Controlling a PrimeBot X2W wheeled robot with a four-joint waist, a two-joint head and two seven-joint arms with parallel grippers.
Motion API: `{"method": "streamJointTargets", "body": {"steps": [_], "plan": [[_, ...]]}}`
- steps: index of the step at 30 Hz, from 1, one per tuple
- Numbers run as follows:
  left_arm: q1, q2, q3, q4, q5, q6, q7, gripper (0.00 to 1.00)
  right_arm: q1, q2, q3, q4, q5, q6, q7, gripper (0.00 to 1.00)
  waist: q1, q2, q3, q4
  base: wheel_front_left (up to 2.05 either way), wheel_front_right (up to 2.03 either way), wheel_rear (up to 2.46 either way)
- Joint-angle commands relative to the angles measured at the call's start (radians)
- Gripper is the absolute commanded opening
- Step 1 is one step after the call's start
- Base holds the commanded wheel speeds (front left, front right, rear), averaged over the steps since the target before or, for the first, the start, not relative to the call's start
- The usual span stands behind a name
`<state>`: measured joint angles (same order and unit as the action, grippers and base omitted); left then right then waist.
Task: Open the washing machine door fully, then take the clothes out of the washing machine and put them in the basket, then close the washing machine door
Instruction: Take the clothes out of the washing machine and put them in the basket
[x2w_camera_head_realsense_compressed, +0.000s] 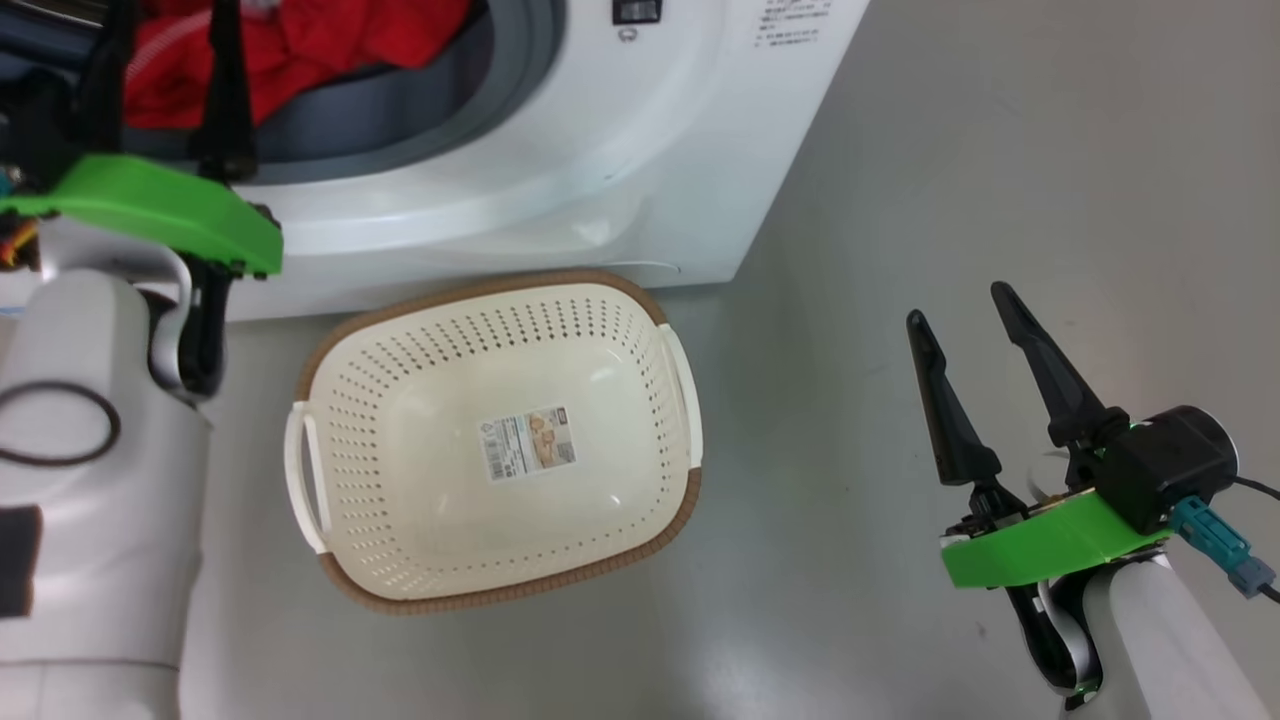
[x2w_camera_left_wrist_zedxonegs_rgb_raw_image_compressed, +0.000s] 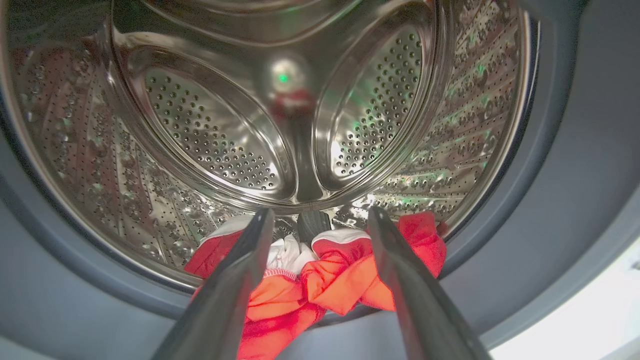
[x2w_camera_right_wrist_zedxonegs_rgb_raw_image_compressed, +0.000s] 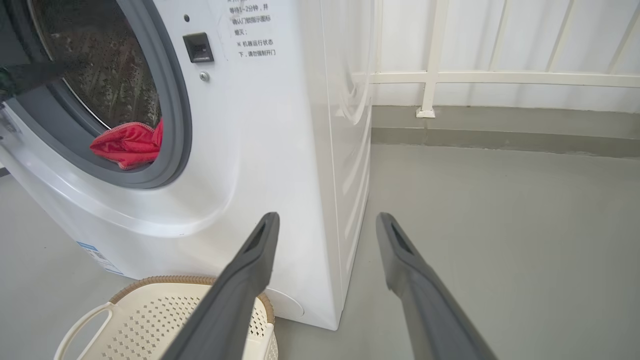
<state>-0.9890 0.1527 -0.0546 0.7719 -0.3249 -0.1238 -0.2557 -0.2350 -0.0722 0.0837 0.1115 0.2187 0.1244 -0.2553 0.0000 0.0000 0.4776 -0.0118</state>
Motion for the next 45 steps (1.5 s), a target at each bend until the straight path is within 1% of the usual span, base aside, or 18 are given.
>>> {"method": "streamJointTargets", "body": {"steps": [1, 5, 8, 14, 20, 28, 33, 43, 45], "plan": [[-0.024, 0.055, 0.012, 0.000, 0.008, -0.004, -0.006, 1.00, -0.010, -0.004, 0.028, -0.023, -0.002, 0.006, -0.006, 1.00, 0.0000, 0.0000, 0.020, -0.016, 0.00, 0.00, 0.00], [-0.104, 0.079, -0.024, 0.109, 0.027, -0.005, 0.014, 1.00, -0.025, -0.001, 0.043, -0.019, 0.004, 0.006, -0.006, 1.00, 0.0000, 0.0000, 0.038, -0.031, 0.00, 0.00, 0.00], [-0.157, 0.111, -0.063, 0.174, 0.067, -0.005, 0.034, 1.00, -0.039, 0.003, 0.068, -0.008, 0.023, 0.006, -0.006, 1.00, 0.0000, 0.0000, 0.049, -0.046, 0.00, 0.00, 0.00], [-0.235, 0.169, -0.133, 0.280, 0.150, 0.027, 0.076, 1.00, -0.055, 0.006, 0.104, 0.022, 0.058, 0.006, -0.006, 1.00, 0.0000, 0.0000, 0.065, -0.074, 0.00, 0.00, 0.00], [-0.288, 0.207, -0.158, 0.360, 0.175, 0.040, 0.101, 1.00, -0.067, 0.007, 0.131, 0.030, 0.079, 0.006, -0.006, 1.00, 0.0000, 0.0000, 0.085, -0.103, 0.00, 0.00, 0.00], [-0.337, 0.227, -0.165, 0.437, 0.168, 0.048, 0.126, 1.00, -0.081, 0.000, 0.139, 0.032, 0.090, 0.006, -0.006, 1.00, 0.0000, 0.0000, 0.117, -0.126, 0.00, 0.00, 0.00], [-0.347, 0.245, -0.196, 0.465, 0.197, 0.082, 0.141, 1.00, -0.092, 0.000, 0.158, 0.036, 0.107, 0.006, -0.006, 1.00, 0.0000, 0.0000, 0.128, -0.138, 0.00, 0.00, 0.00], [-0.342, 0.260, -0.213, 0.497, 0.195, 0.105, 0.208, 1.00, -0.101, -0.002, 0.172, 0.031, 0.132, 0.006, -0.006, 1.00, 0.0000, 0.0000, 0.140, -0.148, 0.00, 0.00, 0.00], [-0.344, 0.267, -0.223, 0.496, 0.201, 0.117, 0.191, 0.00, -0.102, -0.003, 0.180, 0.032, 0.135, 0.006, -0.006, 1.00, 0.0000, 0.0000, 0.142, -0.150, 0.00, 0.00, 0.00]]}}
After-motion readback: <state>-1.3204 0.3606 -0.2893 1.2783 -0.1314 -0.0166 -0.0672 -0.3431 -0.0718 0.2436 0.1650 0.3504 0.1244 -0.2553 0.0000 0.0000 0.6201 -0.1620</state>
